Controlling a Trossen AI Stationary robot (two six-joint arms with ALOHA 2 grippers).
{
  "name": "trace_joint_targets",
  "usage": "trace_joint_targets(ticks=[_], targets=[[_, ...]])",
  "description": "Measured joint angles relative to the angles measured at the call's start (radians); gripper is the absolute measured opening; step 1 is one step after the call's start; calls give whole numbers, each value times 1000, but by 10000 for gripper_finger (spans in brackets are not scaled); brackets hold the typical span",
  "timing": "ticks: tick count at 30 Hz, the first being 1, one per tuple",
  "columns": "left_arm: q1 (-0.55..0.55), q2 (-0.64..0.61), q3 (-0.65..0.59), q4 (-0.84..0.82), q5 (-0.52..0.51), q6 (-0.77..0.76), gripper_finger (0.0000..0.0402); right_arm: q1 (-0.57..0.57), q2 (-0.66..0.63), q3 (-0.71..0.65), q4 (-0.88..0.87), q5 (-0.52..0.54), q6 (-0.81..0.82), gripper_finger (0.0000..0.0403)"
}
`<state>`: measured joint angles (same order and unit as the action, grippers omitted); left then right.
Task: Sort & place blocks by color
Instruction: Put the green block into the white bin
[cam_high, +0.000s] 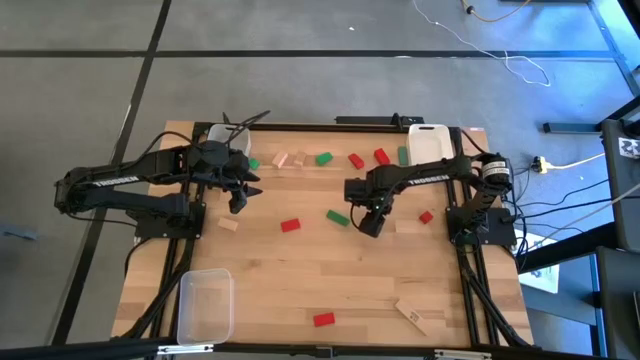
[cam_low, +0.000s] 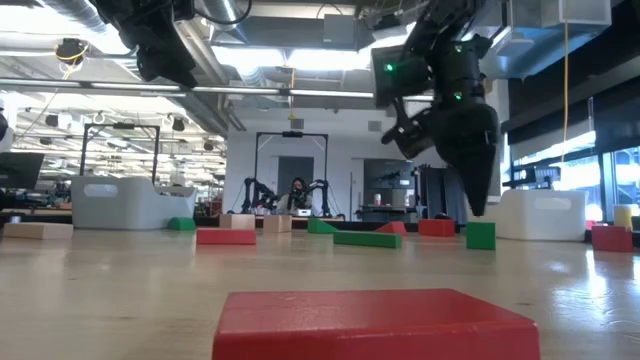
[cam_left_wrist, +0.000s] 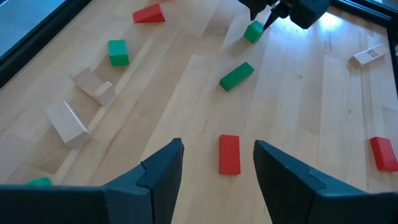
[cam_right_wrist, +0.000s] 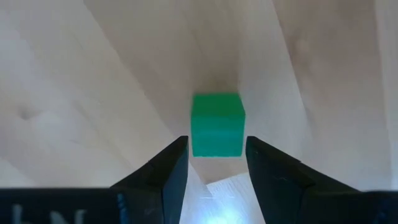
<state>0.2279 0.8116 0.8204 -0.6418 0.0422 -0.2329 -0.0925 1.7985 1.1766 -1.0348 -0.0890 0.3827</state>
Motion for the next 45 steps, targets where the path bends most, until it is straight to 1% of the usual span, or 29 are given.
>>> trace_joint_targets(ticks=[6,23,29,34,38,45], targets=[[0,0,0,0,0,0,189,0,-4,-63,55,-11,3,162],[0,0,0,0,0,0,189,0,-3,-62,143,-15,-27,163],[0,0,0,0,0,0,189,-3,0,-64,140,-114,-52,162],[0,0,0,0,0,0,189,-4,0,-64,138,-126,-69,162],[0,0,0,0,0,0,189,-3,2,-60,127,-158,-81,162],[0,0,0,0,0,0,189,-3,3,2,99,-150,-131,162]])
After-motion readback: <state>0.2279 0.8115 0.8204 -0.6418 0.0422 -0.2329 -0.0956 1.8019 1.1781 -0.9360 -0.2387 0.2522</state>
